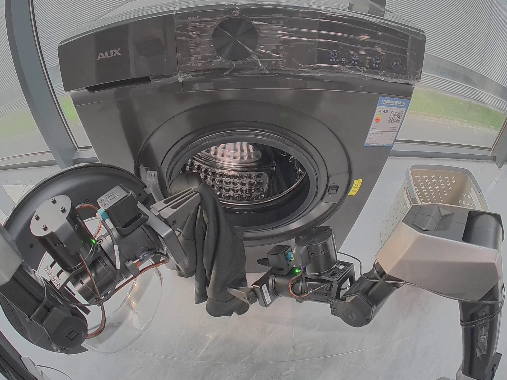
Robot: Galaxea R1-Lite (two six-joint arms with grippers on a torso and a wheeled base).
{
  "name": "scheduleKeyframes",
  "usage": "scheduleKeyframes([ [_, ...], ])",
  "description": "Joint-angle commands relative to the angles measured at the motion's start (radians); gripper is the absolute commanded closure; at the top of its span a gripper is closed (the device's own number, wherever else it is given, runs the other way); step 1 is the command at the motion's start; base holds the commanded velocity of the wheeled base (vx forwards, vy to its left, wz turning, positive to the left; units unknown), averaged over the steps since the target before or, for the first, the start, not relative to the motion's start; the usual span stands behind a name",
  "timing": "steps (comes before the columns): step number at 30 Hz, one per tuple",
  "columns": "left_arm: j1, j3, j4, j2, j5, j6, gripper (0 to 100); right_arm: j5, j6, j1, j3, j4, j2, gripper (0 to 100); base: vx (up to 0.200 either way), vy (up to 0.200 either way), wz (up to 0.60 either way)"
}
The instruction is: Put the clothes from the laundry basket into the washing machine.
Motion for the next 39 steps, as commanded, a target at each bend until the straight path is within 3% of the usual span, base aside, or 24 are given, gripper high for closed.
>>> scheduleKeyframes([
  [1, -0.001, 0.001, 0.0, -0.003, 0.0, 0.0, 100, 0.001, 0.002, -0.005, -0.031, -0.002, 0.034, 0, 0.0, 0.0, 0.0],
  [12, -0.001, 0.002, 0.0, -0.004, 0.0, 0.0, 100, -0.007, 0.033, 0.001, -0.148, -0.002, 0.127, 0, 0.0, 0.0, 0.0],
  [19, -0.001, 0.002, 0.0, -0.006, 0.0, -0.001, 100, 0.001, 0.035, 0.014, -0.157, -0.041, 0.141, 0, 0.0, 0.0, 0.0],
  [23, -0.001, 0.002, 0.0, -0.004, 0.0, -0.003, 100, 0.024, 0.061, 0.028, -0.156, -0.084, 0.155, 0, 0.0, 0.0, 0.0],
  [24, -0.001, 0.004, 0.0, -0.004, 0.0, -0.003, 100, 0.038, 0.068, 0.032, -0.154, -0.096, 0.156, 100, 0.0, 0.0, 0.0],
  [28, -0.001, 0.006, 0.0, -0.004, 0.0, -0.003, 100, 0.061, 0.074, 0.043, -0.154, -0.107, 0.156, 100, 0.0, 0.0, 0.0],
  [35, 0.0, 0.006, 0.0, -0.003, -0.002, -0.003, 100, 0.059, 0.074, 0.043, -0.14, -0.108, 0.143, 100, 0.0, 0.0, 0.0],
  [39, 0.0, 0.006, 0.0, -0.003, 0.0, -0.003, 100, 0.052, 0.065, 0.028, -0.077, -0.107, 0.074, 100, 0.0, 0.0, 0.0],
])
